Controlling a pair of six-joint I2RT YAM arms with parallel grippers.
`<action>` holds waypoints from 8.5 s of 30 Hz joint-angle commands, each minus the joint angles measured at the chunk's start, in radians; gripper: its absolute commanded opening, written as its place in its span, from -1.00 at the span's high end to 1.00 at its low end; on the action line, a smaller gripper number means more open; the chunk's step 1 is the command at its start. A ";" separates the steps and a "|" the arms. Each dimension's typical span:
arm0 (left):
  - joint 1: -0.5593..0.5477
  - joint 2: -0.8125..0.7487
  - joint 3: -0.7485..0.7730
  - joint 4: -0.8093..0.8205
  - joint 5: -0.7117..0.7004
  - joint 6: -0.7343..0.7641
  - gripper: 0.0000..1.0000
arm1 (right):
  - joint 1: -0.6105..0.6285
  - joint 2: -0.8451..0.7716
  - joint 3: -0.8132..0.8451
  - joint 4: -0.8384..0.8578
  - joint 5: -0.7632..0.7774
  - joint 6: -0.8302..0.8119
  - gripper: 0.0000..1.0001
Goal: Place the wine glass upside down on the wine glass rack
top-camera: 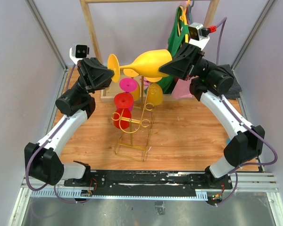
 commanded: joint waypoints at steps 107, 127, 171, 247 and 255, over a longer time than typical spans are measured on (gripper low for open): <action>0.119 -0.651 0.128 -2.360 -0.174 0.861 0.99 | -0.257 -0.362 -0.236 -1.001 -0.023 -0.812 -0.14; 0.118 -0.647 0.088 -2.356 -0.115 0.918 0.99 | -0.254 -0.338 -0.251 -0.987 -0.016 -0.790 -0.13; 0.118 -0.624 0.015 -2.351 0.063 1.111 0.23 | -0.253 -0.290 -0.248 -0.973 -0.020 -0.771 -0.13; 0.118 -0.313 0.432 -2.091 -0.312 1.586 -0.11 | -0.668 -0.345 -0.089 -2.741 1.178 -1.543 -0.03; 0.120 -0.306 0.404 -2.066 -0.288 1.581 -0.12 | -0.764 -0.313 -0.133 -2.739 1.198 -1.532 -0.03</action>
